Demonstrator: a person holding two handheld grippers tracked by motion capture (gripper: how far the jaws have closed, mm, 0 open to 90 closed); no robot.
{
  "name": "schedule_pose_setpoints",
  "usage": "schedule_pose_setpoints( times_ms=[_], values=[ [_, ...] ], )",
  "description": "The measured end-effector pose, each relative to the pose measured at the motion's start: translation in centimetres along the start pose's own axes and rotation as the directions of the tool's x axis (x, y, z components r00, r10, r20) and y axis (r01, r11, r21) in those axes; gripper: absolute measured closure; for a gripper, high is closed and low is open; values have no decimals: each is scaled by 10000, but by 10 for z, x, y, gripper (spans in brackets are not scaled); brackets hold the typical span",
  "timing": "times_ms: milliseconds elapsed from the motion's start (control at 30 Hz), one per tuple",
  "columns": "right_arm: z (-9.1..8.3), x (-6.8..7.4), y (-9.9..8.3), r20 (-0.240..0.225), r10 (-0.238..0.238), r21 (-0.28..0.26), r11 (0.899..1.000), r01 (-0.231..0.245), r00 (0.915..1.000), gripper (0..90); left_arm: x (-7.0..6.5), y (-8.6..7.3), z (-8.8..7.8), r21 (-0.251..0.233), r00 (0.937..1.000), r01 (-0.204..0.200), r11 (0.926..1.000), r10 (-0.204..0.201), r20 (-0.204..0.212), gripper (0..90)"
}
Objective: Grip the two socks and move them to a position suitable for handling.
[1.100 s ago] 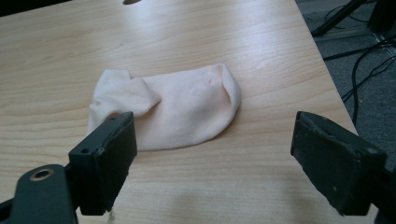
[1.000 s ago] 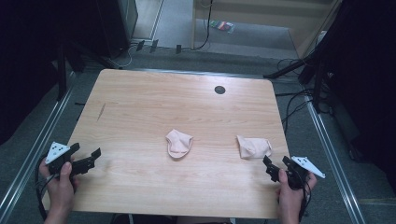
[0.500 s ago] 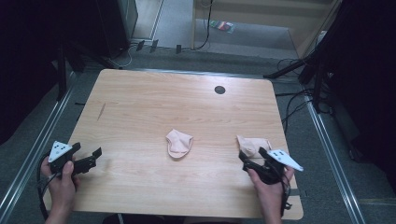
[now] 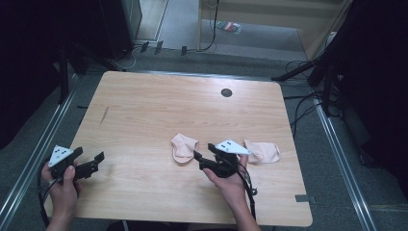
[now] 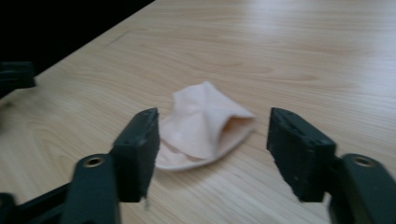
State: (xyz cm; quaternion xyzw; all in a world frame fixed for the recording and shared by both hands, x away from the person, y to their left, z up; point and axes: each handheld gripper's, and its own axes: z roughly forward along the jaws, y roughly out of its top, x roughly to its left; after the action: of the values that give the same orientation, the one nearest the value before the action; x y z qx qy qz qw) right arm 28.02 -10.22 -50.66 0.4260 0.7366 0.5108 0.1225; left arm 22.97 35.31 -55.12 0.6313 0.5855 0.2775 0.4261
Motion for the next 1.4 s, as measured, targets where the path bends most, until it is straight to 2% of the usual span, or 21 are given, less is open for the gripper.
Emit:
schedule_pose_setpoints(
  times_ms=[133,267,300,400,533,600,633,667,700,800,867,967,1100,1167,1200,1233,1267,1300,1333,1367,1400],
  values=[
    [18,6,0,-252,-234,201,9995,239,9994,461,1,0,0,-27,10000,70,10000,-70,12,137],
    [43,14,-2,-255,-1025,731,9919,1041,9944,441,1,0,1,48,10000,62,10000,-62,62,137],
    [58,17,-5,-241,-1462,1343,9798,1481,9890,367,0,0,1,72,10000,31,10000,-31,50,137],
    [74,19,-10,-89,-1963,1926,9618,1943,9805,349,0,1,2,120,10000,64,9999,-64,39,137],
    [81,22,-14,328,-2356,2153,9507,2233,9713,410,1,1,2,157,9999,86,9998,-87,56,137],
    [82,24,-17,779,-2743,2196,9425,2519,9585,498,0,1,2,152,10000,72,9999,-73,32,137],
    [81,25,-18,880,-2776,2150,9430,2539,9567,668,0,1,2,163,10000,13,9999,-12,-41,137],
    [81,25,-18,880,-2776,2150,9430,2539,9567,668,0,1,2,163,10000,13,9999,-12,-41,137],
    [80,25,-18,1269,-2809,2119,9446,2506,9513,813,-1,1,2,167,9999,-89,9998,91,-120,137],
    [79,21,-16,1167,-2731,2141,9458,2443,9549,839,-3,1,0,84,9996,-150,9999,151,-234,137],
    [71,18,-10,1501,-2080,1850,9662,1793,9665,846,-6,3,-2,-74,9999,45,10000,-46,-91,138],
    [53,20,-2,1588,-1411,1236,9848,1221,9772,845,-25,8,-5,-285,9998,7,9996,-1,220,138],
    [33,28,2,1613,-1076,897,9915,940,9810,845,-51,12,-3,-269,9965,-153,9995,174,817,138],
    [18,40,-3,1577,-828,737,9947,719,9840,844,-85,11,-3,-184,9861,-365,9992,390,1612,138],
    [18,40,-3,1577,-828,737,9947,719,9840,844,-85,11,-3,-184,9861,-365,9992,390,1612,137],
    [12,50,-10,1601,-908,662,9945,810,9829,844,-108,8,-2,-85,9757,-379,9992,389,2157,138],
    [10,55,-14,1569,-792,686,9952,691,9844,844,-108,8,-2,-85,9757,-379,9992,389,2157,138],
    [9,60,-18,1542,-797,733,9949,691,9848,843,-128,5,-2,-20,9632,-500,9987,487,2645,137],
    [9,60,-18,1542,-797,733,9949,691,9848,843,-128,5,-2,-20,9632,-500,9987,487,2645,138],
    [9,69,-26,1657,-977,911,9923,835,9813,843,-141,3,0,76,9507,-541,9985,492,3063,138],
    [8,73,-30,1664,-954,942,9923,805,9814,843,-141,3,0,76,9507,-541,9985,492,3063,139]
  ],
)
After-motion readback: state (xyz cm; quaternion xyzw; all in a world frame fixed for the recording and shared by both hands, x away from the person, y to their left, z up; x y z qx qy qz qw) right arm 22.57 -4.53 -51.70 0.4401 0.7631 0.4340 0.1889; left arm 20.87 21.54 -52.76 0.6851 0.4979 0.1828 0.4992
